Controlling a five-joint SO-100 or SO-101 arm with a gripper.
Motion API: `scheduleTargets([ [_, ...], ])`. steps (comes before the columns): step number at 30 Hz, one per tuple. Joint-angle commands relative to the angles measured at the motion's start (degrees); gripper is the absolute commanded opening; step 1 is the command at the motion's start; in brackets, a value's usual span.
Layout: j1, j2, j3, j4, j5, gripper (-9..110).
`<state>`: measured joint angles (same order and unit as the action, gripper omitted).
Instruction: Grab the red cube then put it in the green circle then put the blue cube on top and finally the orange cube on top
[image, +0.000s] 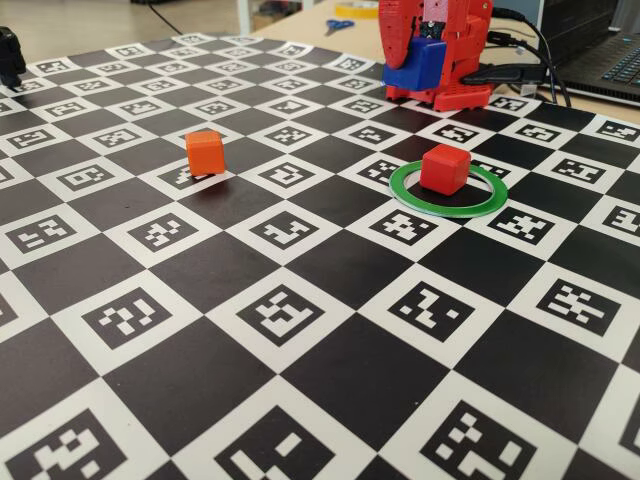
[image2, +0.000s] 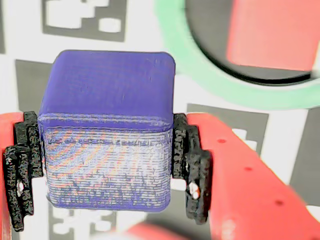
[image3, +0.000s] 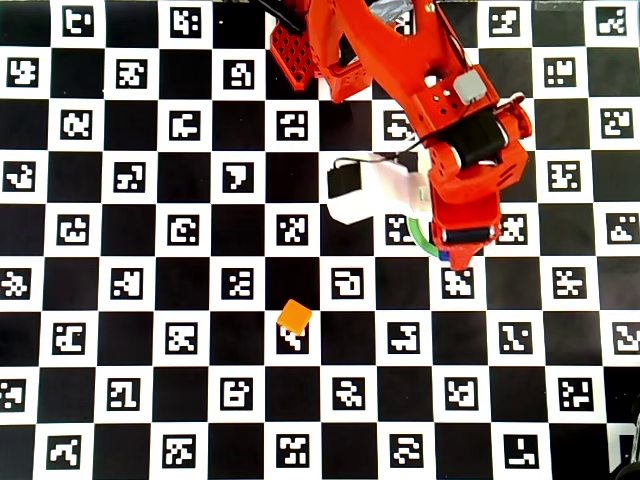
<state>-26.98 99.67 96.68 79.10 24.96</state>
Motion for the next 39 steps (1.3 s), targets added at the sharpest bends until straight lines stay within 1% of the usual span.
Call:
scheduleTargets([
  [1,-1.23,5.54,1.14,-0.53,1.32,8],
  [10,-4.31,6.42,8.53,-4.92,2.90,8],
  [25,-8.35,5.80,12.30,-8.61,5.45,8],
  [39,-8.00,5.71,18.19,-13.80,4.31,7],
])
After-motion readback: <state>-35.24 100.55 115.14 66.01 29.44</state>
